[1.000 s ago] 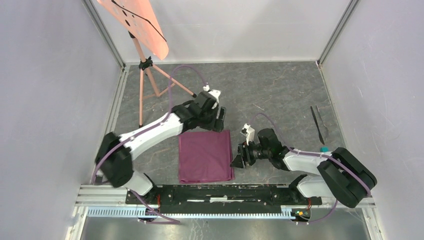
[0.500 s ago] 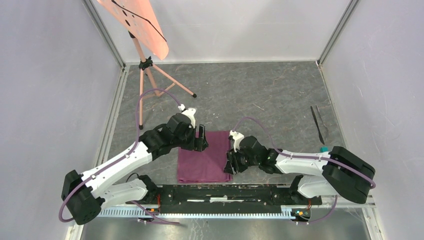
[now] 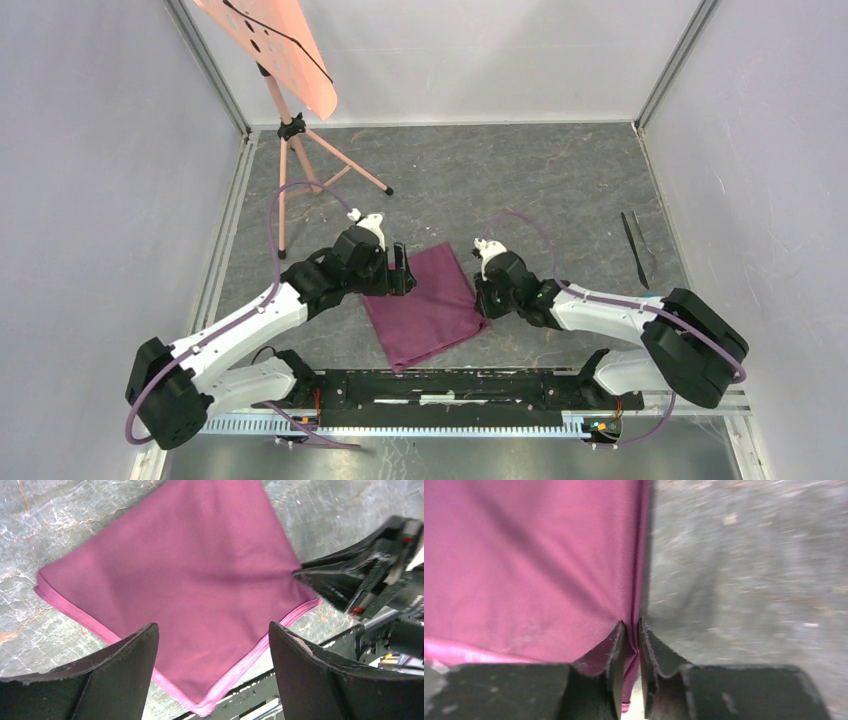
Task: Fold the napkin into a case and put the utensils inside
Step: Turn over the upper triangle folded napkin at the center of the board.
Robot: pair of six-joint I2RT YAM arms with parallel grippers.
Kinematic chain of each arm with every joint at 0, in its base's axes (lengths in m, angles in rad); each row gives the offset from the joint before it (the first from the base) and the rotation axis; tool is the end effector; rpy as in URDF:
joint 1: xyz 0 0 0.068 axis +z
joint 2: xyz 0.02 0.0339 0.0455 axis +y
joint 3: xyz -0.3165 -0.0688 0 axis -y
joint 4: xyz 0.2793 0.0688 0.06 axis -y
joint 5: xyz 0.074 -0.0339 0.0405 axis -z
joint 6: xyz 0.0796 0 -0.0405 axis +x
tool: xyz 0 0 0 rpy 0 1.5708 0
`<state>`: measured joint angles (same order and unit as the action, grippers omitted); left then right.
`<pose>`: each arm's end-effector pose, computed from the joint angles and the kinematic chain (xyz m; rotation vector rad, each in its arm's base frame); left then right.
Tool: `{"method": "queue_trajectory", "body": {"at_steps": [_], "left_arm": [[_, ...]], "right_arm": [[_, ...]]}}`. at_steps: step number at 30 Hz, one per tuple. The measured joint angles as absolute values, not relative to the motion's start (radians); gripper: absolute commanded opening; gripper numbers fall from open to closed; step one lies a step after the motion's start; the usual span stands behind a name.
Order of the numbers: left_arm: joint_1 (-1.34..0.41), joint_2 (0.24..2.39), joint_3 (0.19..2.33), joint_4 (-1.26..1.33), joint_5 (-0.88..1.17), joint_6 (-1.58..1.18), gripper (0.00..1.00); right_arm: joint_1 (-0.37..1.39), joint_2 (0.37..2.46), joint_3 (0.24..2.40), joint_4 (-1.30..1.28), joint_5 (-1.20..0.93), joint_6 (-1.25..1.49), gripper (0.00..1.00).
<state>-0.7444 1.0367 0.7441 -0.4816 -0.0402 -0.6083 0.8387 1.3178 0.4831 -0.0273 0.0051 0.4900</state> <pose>0.1885 -0.1693 0.2555 0.1447 2.4250 -0.6018 0.1826 0.2026 0.1366 -0.4350 2.4836 0.5702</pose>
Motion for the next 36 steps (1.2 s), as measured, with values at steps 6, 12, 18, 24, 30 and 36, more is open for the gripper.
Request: {"method": "queue_trajectory", "body": {"at_steps": [6,12,18,24,30,36], "left_arm": [[-0.643,1.111,0.664,-0.371,0.026,-0.694,0.87],[-0.542,1.186,0.643,-0.271,0.121,-0.729,0.87],[-0.495,1.263,0.642,-0.228,0.158,-0.732,0.87],[-0.484,1.315,0.643,-0.229,0.164,-0.731,0.86],[-0.484,1.336,0.652,-0.232,0.163,-0.709,0.86],[-0.484,1.348,0.660,-0.247,0.161,-0.681,0.86]], "right_arm": [[0.773,1.374,0.601,-0.190,0.164,0.362,0.48],[0.770,1.286,0.627,-0.353,0.123,0.309,0.48],[0.770,1.243,0.627,-0.394,0.023,0.307,0.48],[0.770,1.243,0.579,-0.407,0.041,0.308,0.35],[0.770,1.266,0.563,-0.378,0.073,0.310,0.31],[0.770,1.263,0.565,-0.369,0.087,0.306,0.44]]}}
